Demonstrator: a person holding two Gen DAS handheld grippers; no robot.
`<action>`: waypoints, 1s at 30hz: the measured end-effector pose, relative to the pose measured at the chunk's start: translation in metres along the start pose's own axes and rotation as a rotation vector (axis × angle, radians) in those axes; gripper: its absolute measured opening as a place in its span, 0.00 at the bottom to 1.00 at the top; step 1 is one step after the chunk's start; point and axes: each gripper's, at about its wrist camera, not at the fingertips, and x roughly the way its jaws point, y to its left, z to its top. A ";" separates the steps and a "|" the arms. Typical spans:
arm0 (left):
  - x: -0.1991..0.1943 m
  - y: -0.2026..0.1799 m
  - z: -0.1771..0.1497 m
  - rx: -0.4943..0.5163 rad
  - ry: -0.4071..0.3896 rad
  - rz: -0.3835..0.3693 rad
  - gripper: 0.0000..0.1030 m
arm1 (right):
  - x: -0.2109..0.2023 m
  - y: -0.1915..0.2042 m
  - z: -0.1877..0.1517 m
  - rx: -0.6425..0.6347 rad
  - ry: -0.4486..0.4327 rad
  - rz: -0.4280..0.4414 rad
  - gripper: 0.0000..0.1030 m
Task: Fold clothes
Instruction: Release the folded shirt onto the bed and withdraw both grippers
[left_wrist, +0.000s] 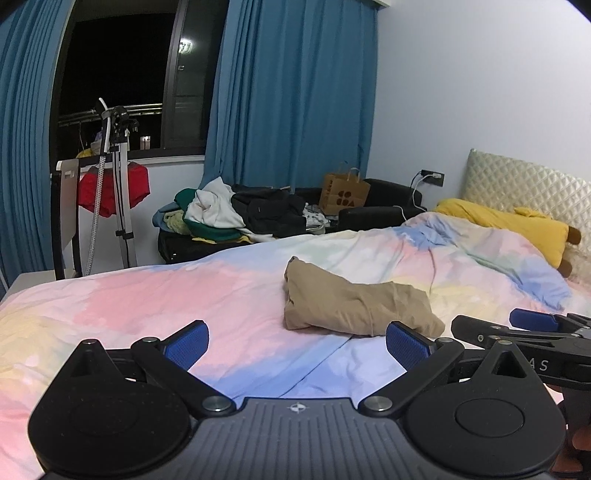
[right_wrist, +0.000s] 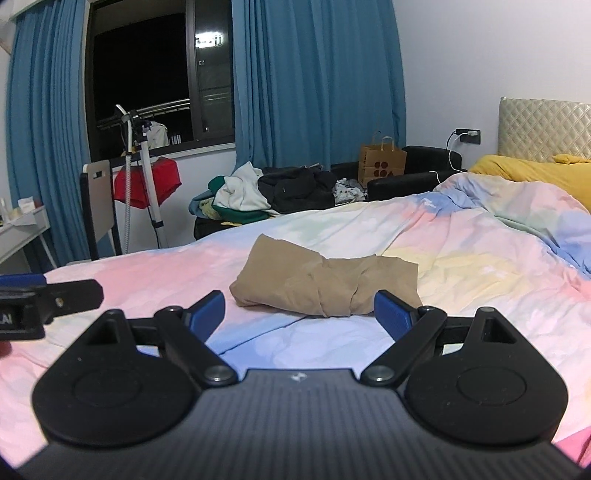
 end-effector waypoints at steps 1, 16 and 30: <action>0.001 0.000 -0.001 0.005 0.002 -0.001 1.00 | 0.000 0.001 -0.002 -0.006 -0.006 -0.005 0.87; 0.012 0.013 -0.010 -0.010 0.030 0.021 1.00 | 0.005 0.000 -0.012 0.000 0.010 -0.023 0.87; 0.007 0.017 -0.012 -0.031 0.029 0.032 1.00 | 0.007 -0.003 -0.010 0.026 0.031 -0.006 0.87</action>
